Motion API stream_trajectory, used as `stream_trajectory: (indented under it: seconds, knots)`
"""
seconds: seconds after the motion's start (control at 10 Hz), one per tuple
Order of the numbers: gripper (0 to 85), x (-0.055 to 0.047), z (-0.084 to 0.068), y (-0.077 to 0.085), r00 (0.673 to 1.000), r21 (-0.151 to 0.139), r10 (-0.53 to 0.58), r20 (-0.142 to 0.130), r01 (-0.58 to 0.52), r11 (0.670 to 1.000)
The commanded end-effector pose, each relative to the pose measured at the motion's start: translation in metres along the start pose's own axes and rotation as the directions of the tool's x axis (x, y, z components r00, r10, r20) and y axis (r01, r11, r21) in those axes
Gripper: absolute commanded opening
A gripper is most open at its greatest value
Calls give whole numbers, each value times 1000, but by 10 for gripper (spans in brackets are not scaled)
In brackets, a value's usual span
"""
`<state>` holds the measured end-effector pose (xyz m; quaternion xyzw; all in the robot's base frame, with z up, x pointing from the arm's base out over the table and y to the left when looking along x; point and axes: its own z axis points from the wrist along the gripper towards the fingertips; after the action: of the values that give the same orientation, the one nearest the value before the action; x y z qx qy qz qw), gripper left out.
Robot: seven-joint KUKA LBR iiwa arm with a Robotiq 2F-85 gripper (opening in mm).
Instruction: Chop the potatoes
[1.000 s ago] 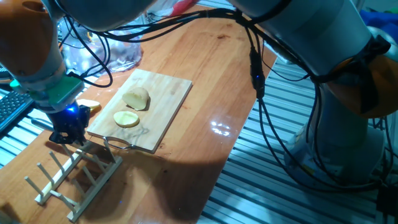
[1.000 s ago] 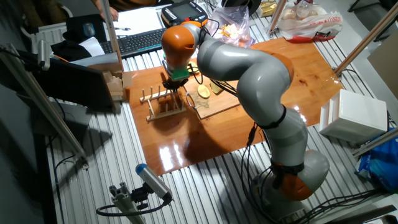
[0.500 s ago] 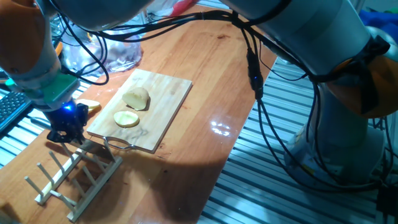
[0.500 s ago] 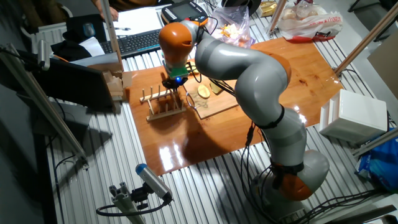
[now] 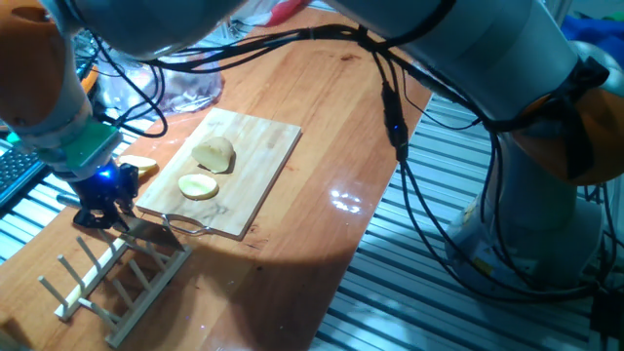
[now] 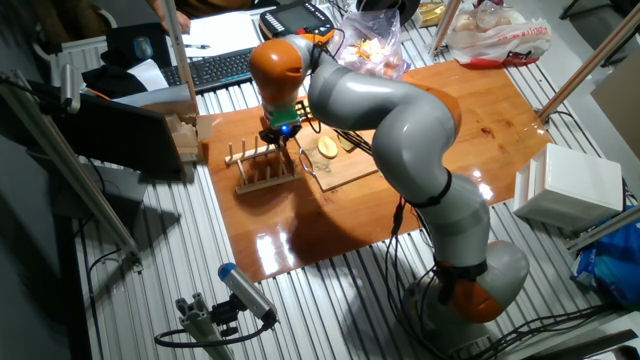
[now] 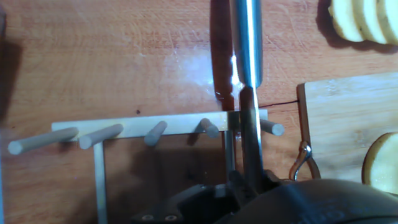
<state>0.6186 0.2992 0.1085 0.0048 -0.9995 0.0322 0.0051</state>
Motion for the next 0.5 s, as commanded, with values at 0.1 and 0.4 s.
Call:
stream_trajectory:
  seconds: [0.1,0.4]
  knots:
    - [340,-1,-5,0,1000,9,-7,-16,7,1000]
    - [340,2,-46,2,997,1,-1,-80,1,1000]
